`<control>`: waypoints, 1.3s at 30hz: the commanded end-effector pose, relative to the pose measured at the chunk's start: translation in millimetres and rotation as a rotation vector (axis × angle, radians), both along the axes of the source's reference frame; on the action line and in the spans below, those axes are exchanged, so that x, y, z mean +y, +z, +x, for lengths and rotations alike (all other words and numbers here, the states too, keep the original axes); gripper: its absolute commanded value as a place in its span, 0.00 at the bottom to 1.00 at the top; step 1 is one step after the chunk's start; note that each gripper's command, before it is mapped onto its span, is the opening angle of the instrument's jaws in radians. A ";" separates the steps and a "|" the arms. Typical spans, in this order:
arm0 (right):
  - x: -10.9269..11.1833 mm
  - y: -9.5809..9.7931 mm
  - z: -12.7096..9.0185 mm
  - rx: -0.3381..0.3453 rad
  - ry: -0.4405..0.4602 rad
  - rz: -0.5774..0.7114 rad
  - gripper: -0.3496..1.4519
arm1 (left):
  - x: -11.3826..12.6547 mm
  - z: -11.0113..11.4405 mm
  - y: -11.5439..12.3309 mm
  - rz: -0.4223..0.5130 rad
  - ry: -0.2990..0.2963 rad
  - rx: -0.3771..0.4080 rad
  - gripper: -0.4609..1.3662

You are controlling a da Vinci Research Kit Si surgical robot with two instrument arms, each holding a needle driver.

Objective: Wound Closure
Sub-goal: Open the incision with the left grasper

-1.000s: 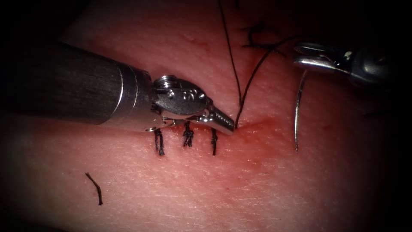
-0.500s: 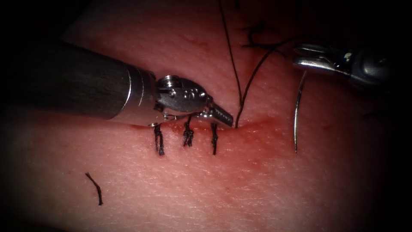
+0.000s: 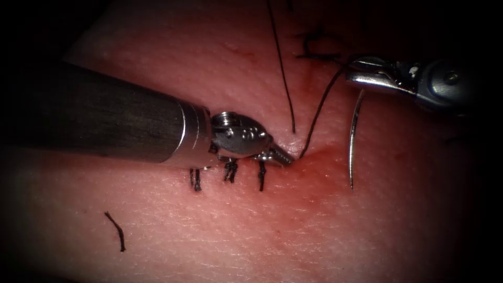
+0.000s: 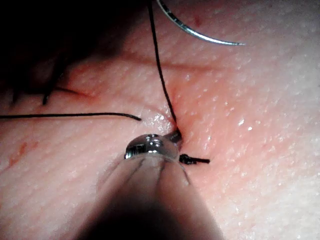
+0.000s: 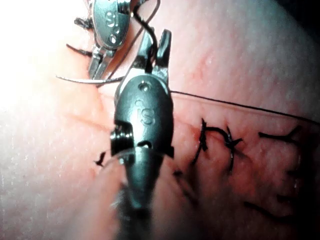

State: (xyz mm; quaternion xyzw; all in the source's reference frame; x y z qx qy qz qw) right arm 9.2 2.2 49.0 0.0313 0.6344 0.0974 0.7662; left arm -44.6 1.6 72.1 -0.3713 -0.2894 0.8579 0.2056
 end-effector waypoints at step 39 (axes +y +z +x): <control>-2.2 1.3 3.7 -0.029 -0.041 -0.006 0.00 | -2.8 0.0 4.3 0.190 -0.019 0.245 0.46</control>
